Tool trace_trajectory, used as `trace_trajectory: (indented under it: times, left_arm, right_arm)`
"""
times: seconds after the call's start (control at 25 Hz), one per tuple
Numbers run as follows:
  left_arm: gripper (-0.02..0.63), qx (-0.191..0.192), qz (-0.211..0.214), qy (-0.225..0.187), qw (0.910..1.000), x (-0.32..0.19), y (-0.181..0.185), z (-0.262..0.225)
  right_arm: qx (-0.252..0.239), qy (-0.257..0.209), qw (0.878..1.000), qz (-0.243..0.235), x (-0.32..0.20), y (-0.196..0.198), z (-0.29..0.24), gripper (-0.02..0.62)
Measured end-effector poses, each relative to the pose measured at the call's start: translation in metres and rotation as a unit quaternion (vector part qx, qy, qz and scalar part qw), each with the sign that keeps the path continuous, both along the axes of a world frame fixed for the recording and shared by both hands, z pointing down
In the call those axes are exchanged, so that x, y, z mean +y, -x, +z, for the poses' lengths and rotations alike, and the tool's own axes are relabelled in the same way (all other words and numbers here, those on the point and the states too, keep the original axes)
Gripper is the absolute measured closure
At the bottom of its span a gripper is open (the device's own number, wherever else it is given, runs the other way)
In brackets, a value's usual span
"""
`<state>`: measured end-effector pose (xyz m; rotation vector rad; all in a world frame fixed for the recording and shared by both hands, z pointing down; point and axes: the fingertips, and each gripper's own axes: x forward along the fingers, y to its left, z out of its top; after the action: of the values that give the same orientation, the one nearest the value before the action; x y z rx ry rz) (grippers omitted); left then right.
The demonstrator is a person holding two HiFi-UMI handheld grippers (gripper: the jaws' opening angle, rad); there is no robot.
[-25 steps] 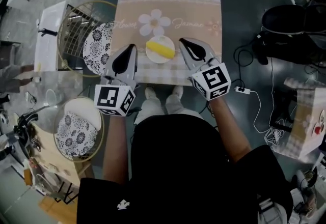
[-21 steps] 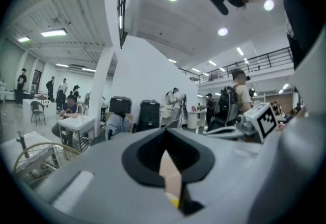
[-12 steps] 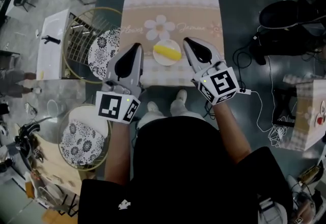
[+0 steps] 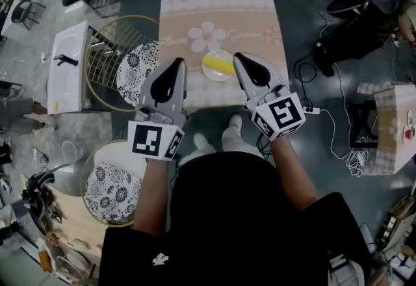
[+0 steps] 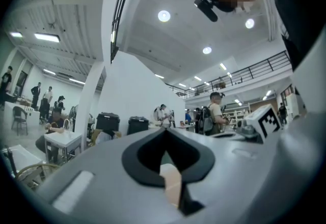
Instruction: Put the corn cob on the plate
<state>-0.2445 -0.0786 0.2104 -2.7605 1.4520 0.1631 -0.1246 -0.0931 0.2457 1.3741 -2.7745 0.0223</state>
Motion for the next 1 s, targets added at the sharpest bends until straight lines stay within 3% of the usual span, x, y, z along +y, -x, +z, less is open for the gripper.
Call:
trace_trajectory:
  times: [0.32, 0.56, 1.0]
  left_arm:
    - [0.598, -0.004, 0.017, -0.004, 0.9998, 0.009, 0.000, 0.000]
    - [0.598, 0.026, 0.037, 0.010, 0.9989, 0.015, 0.002, -0.008]
    - [0.597, -0.001, 0.054, 0.003, 0.9985, 0.023, -0.012, -0.007]
  right_arm:
    - [0.008, -0.008, 1.000, 0.012, 0.020, 0.013, -0.010, 0.594]
    - [0.006, -0.013, 1.000, 0.025, 0.031, 0.015, -0.014, 0.594]
    - [0.017, -0.026, 0.999, 0.036, 0.043, 0.015, -0.026, 0.594]
